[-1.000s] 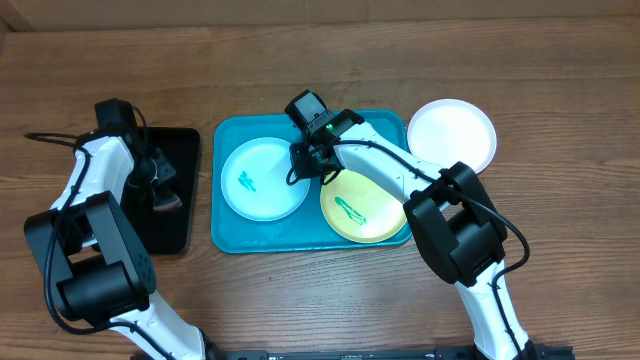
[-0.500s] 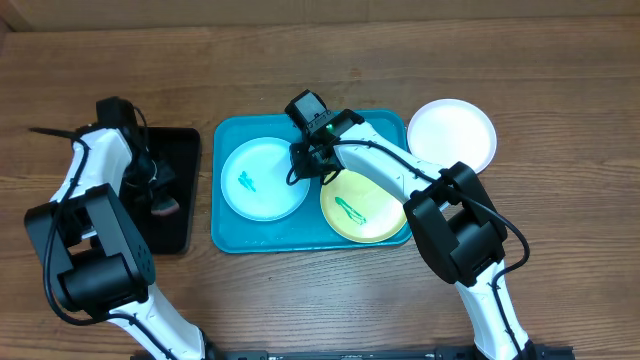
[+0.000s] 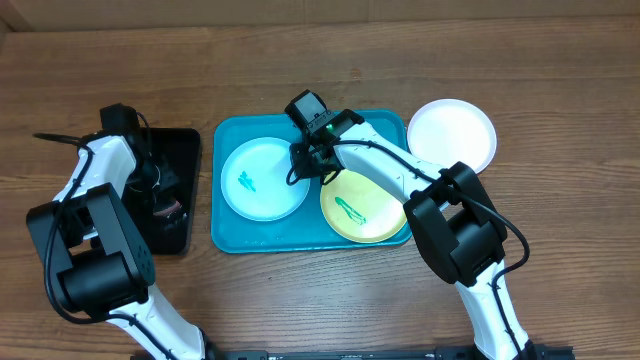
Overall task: Clean dirty plates on tray and stack at the side
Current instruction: 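Move the sponge in the left gripper toward the light-blue plate, then scrub the light-blue plate's green stain with the sponge in the left gripper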
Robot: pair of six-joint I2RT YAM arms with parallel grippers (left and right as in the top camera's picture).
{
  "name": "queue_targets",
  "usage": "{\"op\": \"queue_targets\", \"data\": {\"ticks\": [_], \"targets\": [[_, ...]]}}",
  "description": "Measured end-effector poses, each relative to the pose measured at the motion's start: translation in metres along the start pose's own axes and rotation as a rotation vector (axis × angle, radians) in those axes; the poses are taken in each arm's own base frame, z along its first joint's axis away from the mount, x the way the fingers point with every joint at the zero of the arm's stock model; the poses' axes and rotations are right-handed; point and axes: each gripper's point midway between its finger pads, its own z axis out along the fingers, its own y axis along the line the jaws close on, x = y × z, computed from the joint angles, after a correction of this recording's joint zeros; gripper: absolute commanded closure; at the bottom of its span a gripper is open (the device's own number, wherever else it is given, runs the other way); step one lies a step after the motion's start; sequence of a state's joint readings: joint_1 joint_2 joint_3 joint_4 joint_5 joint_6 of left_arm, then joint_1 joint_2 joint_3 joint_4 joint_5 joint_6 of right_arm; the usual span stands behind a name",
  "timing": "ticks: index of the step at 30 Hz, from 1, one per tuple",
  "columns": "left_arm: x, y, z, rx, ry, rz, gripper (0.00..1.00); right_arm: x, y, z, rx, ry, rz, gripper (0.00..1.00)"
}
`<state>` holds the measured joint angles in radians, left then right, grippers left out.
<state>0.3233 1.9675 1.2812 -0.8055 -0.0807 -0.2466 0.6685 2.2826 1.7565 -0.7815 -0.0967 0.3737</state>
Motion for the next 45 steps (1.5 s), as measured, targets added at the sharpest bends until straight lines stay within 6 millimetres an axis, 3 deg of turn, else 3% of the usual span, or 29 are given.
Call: {"op": "queue_targets", "data": {"ticks": [2, 7, 14, 18, 22, 26, 32, 37, 42, 45], "targets": [[0.0, 0.0, 0.0, 0.0, 0.001, 0.0, 0.96, 0.0, 0.0, 0.0, 0.0, 0.0, 0.0, 0.96], [0.008, 0.005, -0.017, -0.023, 0.067, 0.015, 0.95, 0.001, 0.0, 0.0, 0.001, 0.002, 0.0, 0.96], [-0.043, -0.001, -0.102, 0.005, -0.046, -0.002, 0.96, 0.0, 0.0, 0.0, 0.001, 0.001, 0.0, 0.96], [-0.056, -0.006, -0.137, 0.048, -0.124, -0.018, 0.96, 0.0, 0.0, 0.0, 0.001, 0.001, -0.001, 0.96], [-0.053, -0.008, -0.134, 0.064, -0.117, -0.017, 0.96, 0.001, 0.0, 0.0, 0.001, 0.003, -0.001, 0.96], [-0.027, -0.017, -0.112, 0.114, -0.013, 0.013, 0.96, 0.001, 0.0, 0.0, 0.002, 0.003, 0.0, 0.96], [-0.016, -0.059, -0.121, 0.37, 0.031, 0.103, 0.96, 0.0, 0.0, 0.0, 0.001, 0.001, 0.0, 0.96], [-0.001, -0.081, -0.128, 0.447, 0.077, 0.147, 0.96, -0.001, 0.0, 0.0, -0.003, -0.005, -0.002, 0.96], [0.029, -0.126, -0.132, 0.474, 0.122, 0.271, 0.96, -0.003, 0.001, 0.001, -0.006, -0.013, -0.005, 0.96], [0.054, -0.151, -0.124, 0.48, 0.157, 0.345, 0.96, -0.003, 0.001, 0.001, -0.005, -0.014, -0.006, 0.96]]}}
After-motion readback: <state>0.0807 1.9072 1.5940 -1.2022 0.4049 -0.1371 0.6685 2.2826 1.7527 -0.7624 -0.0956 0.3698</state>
